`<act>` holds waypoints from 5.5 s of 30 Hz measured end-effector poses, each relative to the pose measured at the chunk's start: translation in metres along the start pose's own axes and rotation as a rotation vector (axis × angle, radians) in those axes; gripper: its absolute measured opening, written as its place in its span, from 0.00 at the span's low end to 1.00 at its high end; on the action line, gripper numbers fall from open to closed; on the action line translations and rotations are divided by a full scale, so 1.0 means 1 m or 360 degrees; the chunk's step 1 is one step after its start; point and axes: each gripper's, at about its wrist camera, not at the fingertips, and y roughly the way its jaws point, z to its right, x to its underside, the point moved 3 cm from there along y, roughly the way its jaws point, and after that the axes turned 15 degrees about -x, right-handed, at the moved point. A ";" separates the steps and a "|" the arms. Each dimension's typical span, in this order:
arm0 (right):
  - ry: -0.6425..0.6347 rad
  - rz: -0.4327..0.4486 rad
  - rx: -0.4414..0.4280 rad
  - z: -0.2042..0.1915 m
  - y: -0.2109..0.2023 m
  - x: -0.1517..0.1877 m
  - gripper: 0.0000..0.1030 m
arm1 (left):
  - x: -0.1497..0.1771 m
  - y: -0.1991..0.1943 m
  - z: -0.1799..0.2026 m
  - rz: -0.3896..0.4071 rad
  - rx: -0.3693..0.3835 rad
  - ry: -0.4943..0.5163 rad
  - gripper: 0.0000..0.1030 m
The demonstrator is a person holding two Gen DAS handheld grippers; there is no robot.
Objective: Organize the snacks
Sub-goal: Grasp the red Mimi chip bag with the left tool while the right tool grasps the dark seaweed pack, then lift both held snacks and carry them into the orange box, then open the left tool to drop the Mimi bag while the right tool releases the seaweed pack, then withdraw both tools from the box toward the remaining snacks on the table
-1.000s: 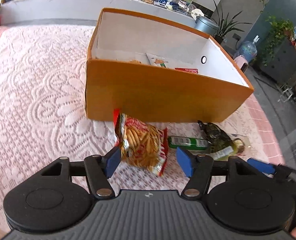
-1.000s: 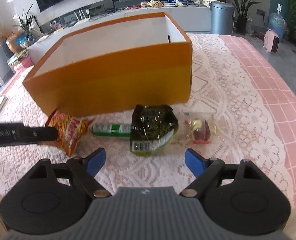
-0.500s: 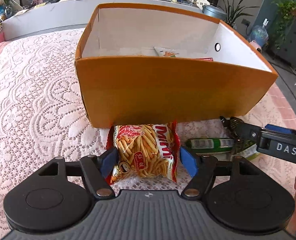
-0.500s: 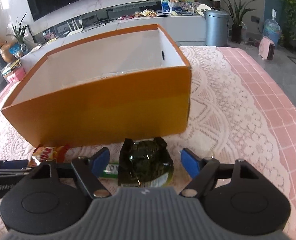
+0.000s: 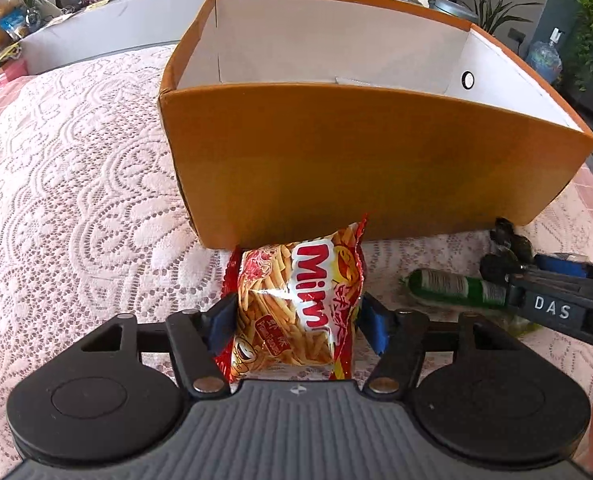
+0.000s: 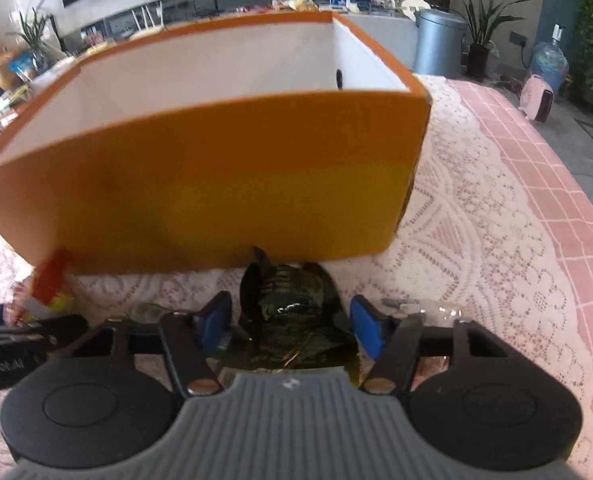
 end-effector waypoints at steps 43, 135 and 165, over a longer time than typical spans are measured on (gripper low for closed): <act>-0.0057 0.0314 -0.0241 -0.037 -0.100 0.035 0.33 | 0.023 -0.117 -0.035 0.0270 0.0333 -0.0059 0.53; -0.0362 -0.0193 0.0033 -0.054 0.021 -0.120 0.66 | -0.102 -0.021 -0.014 0.0261 0.0123 0.0248 0.67; -0.0314 0.0363 -0.0020 -0.047 -0.121 -0.053 0.81 | -0.070 -0.129 -0.013 0.0670 0.0320 0.0168 0.81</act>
